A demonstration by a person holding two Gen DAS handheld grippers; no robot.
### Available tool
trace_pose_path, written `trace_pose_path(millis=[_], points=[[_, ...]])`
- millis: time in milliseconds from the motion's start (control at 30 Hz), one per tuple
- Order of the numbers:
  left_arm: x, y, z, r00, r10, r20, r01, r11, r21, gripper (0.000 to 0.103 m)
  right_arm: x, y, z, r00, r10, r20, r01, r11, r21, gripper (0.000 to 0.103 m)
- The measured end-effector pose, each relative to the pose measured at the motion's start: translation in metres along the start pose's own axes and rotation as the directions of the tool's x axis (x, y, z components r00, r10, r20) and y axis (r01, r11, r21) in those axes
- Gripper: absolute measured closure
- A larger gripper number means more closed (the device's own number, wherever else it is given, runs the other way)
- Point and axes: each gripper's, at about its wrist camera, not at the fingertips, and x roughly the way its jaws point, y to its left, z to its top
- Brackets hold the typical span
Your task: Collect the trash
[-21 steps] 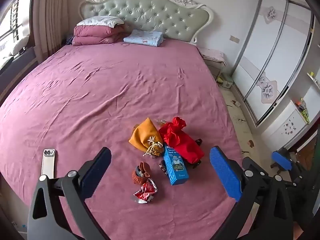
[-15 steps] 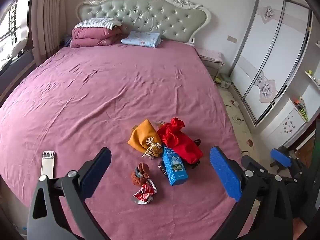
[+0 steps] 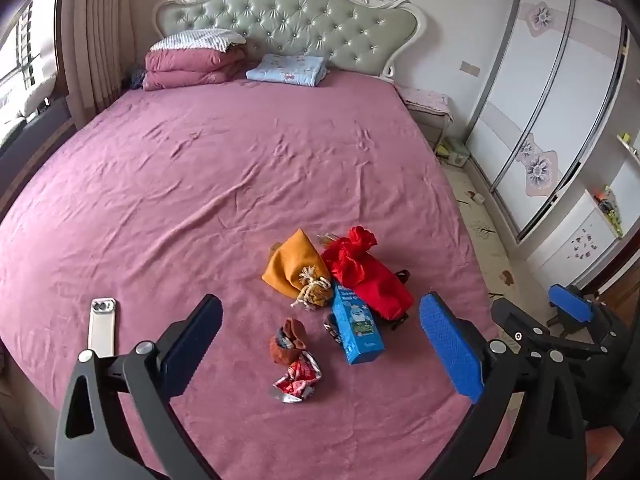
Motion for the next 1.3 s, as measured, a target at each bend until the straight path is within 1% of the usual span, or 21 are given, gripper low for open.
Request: trace_pose_path(millis=[267, 400, 567, 1300], points=[[0.003, 0.002, 0.008, 1.0, 0.0, -0.005, 0.0, 1.0, -0.004, 0.004, 0.003, 0.004, 0.002, 1.0, -0.001, 0.0, 0.001, 1.0, -0.027, 0.009], [0.004, 0.002, 0.009, 1.0, -0.013, -0.009, 0.013, 1.0, -0.009, 0.004, 0.003, 0.004, 0.002, 1.0, 0.003, 0.002, -0.003, 1.0, -0.028, 0.009], [0.006, -0.001, 0.007, 1.0, -0.013, -0.007, 0.013, 1.0, -0.003, 0.004, 0.005, 0.004, 0.004, 1.0, 0.005, -0.003, -0.006, 1.0, -0.029, 0.009], [0.014, -0.008, 0.004, 0.999, -0.026, -0.044, 0.026, 1.0, -0.004, 0.004, 0.007, -0.002, 0.006, 0.999, 0.026, -0.019, -0.027, 0.999, -0.034, 0.009]])
